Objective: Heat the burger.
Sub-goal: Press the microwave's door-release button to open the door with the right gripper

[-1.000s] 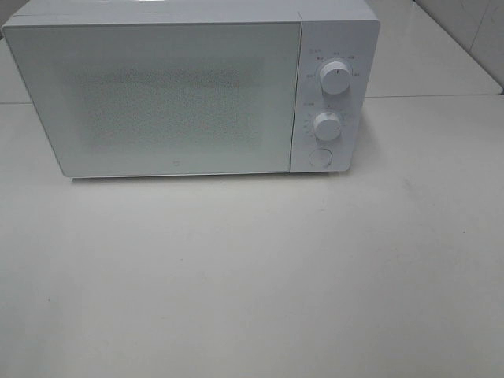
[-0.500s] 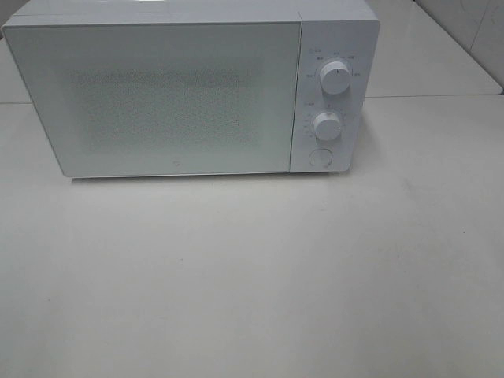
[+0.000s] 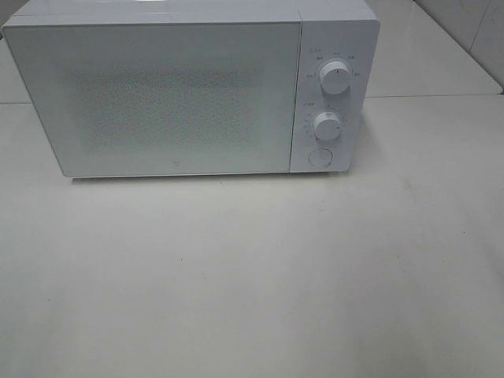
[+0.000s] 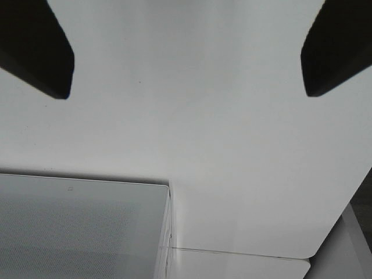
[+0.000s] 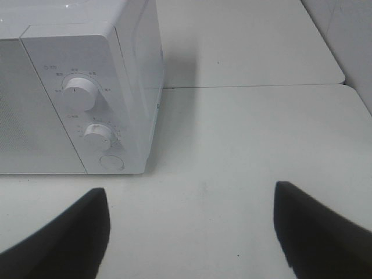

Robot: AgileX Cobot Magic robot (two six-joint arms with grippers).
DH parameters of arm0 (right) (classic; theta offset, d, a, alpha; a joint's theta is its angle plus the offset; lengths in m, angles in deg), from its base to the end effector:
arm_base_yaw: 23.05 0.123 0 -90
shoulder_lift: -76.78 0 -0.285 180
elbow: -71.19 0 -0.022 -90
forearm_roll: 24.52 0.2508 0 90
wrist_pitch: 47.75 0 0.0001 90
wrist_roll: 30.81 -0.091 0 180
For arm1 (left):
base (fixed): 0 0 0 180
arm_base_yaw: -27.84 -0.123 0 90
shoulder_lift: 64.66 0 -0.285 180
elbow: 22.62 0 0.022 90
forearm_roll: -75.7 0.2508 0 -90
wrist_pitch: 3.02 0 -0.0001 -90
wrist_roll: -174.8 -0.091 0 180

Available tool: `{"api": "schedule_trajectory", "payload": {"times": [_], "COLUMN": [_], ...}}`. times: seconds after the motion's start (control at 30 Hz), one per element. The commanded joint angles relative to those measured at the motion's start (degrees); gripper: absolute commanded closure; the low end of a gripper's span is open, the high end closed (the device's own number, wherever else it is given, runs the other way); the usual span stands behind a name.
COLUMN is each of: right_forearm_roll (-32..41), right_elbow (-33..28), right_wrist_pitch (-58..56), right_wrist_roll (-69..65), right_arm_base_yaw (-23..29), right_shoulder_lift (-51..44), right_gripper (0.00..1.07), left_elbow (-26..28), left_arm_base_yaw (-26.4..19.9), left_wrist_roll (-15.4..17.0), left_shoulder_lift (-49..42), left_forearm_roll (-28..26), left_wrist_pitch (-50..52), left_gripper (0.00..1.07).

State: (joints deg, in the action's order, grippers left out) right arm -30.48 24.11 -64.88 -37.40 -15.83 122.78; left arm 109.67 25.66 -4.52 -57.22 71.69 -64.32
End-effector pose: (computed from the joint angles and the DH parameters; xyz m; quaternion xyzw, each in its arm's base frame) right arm 0.1383 0.0147 0.3051 -0.0365 0.8189 0.0280 0.5721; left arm -0.0078 -0.0059 0.2808 -0.0193 0.8494 -0.0280 0.5267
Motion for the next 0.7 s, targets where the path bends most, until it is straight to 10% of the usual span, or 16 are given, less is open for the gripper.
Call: {"api": "schedule_trajectory", "payload": {"times": [0.03,0.7], "right_forearm_roll": [-0.2,0.7], "right_elbow": [0.5,-8.7], "right_wrist_pitch": [4.8,42.1], "right_wrist_roll": [-0.5,-0.6], "right_arm_base_yaw": [-0.2,0.1], "right_shoulder_lift": [4.2,24.8], "right_gripper": [0.31,0.31], "left_elbow": [0.0,0.0], "left_arm_base_yaw": [-0.1,-0.1], "left_wrist_roll": [0.0,0.0], "left_shoulder_lift": [-0.9,-0.9], "left_forearm_roll": [-0.4,-0.4], "left_wrist_pitch": [0.1,0.1], "left_gripper": [0.08,0.09]}}
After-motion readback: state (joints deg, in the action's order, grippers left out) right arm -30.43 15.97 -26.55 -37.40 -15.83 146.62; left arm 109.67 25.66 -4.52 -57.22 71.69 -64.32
